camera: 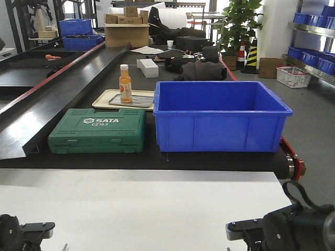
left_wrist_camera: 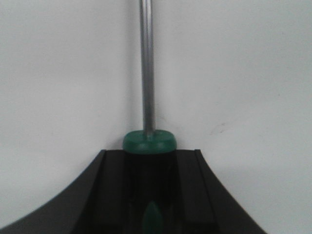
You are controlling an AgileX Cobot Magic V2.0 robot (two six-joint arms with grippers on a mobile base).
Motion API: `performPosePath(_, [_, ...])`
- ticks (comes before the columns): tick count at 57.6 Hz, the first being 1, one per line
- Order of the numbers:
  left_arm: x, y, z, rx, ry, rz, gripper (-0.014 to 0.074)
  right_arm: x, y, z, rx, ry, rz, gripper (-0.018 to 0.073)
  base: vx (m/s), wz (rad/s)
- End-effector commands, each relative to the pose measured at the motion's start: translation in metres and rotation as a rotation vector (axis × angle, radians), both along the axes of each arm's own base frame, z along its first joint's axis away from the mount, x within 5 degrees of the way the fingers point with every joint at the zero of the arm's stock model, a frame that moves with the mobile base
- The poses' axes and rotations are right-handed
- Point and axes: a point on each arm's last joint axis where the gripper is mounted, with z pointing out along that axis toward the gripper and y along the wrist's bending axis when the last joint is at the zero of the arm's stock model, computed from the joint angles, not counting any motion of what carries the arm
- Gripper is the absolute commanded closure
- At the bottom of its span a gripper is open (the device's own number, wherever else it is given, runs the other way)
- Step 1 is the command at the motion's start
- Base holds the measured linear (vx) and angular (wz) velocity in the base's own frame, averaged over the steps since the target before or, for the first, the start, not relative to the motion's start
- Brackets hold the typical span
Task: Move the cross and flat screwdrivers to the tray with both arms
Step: 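Close left and right grippers around the screwdriver handles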
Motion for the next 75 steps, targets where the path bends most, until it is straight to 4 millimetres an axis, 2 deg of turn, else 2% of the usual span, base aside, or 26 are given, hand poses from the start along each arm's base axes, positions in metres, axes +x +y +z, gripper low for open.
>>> performPosePath(1, [0.000,-0.003,0.012,-0.021,-0.025,0.014,0.0597,0.012,0.001,0.008,0.008,-0.092,0.004,0.0120,0.00,0.00])
performPosePath(26, [0.000,-0.003,0.012,-0.021,-0.026,0.014,0.0597,0.019,0.004,-0.020,0.005,-0.071,0.015,0.0130,0.00,0.00])
performPosePath(40, [0.000,-0.003,0.012,-0.021,-0.029,0.015,0.0597,0.021,0.004,-0.032,0.004,-0.056,0.012,0.0238,0.00,0.00])
performPosePath(48, [0.000,-0.003,0.012,-0.021,-0.030,0.015,0.0597,0.019,0.005,-0.035,0.010,-0.032,-0.005,0.0349,0.00,0.00])
performPosePath(63, [0.002,-0.003,0.015,-0.018,-0.055,0.006,0.0597,0.016,0.005,-0.031,0.021,-0.013,-0.023,0.0576,0.00,0.00])
performPosePath(70, [0.001,-0.003,0.025,-0.013,-0.085,-0.037,0.0597,0.015,0.005,-0.016,0.030,-0.042,-0.023,0.0573,0.00,0.00])
performPosePath(75, [0.000,-0.003,0.039,-0.016,-0.134,-0.039,0.0597,0.014,0.005,0.002,0.052,-0.090,-0.031,0.0572,0.00,0.00])
